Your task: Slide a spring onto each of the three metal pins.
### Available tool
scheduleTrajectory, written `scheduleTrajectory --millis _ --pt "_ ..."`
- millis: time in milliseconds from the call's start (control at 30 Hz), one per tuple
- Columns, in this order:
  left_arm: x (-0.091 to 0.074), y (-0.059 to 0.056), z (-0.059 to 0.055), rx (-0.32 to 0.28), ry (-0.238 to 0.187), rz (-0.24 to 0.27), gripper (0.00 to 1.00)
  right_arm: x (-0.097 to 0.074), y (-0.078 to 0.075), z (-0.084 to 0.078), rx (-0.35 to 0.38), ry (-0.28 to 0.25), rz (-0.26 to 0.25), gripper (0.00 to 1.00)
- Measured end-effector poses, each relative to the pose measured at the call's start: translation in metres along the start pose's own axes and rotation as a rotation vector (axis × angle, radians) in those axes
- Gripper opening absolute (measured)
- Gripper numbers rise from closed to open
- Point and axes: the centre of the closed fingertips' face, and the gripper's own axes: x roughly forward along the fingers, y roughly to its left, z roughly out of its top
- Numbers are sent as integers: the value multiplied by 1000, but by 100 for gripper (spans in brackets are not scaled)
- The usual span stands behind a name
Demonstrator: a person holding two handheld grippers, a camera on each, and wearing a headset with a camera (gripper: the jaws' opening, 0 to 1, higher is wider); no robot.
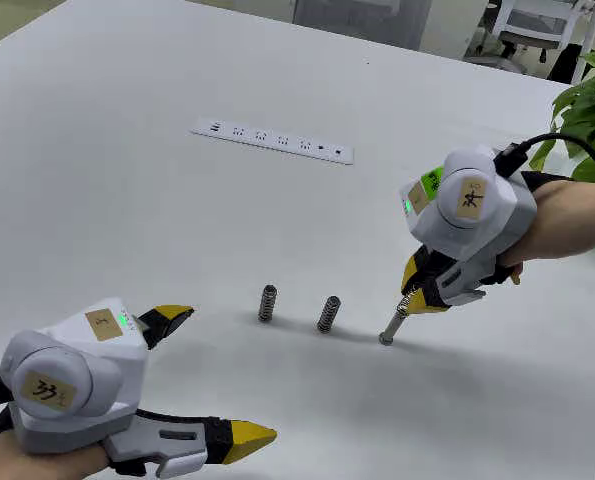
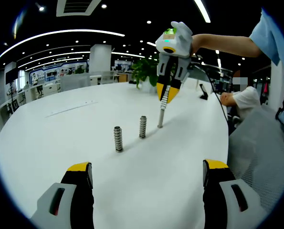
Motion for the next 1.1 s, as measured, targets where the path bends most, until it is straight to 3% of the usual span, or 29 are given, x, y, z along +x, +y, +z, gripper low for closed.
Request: scheduleTrajectory --millis 667,1100 --pt "0 1 -5 -17 8 -8 97 24 1 -5 -20 43 30 13" --pt "1 1 -8 -36 13 -12 96 46 4 -8 0 36 58 13"
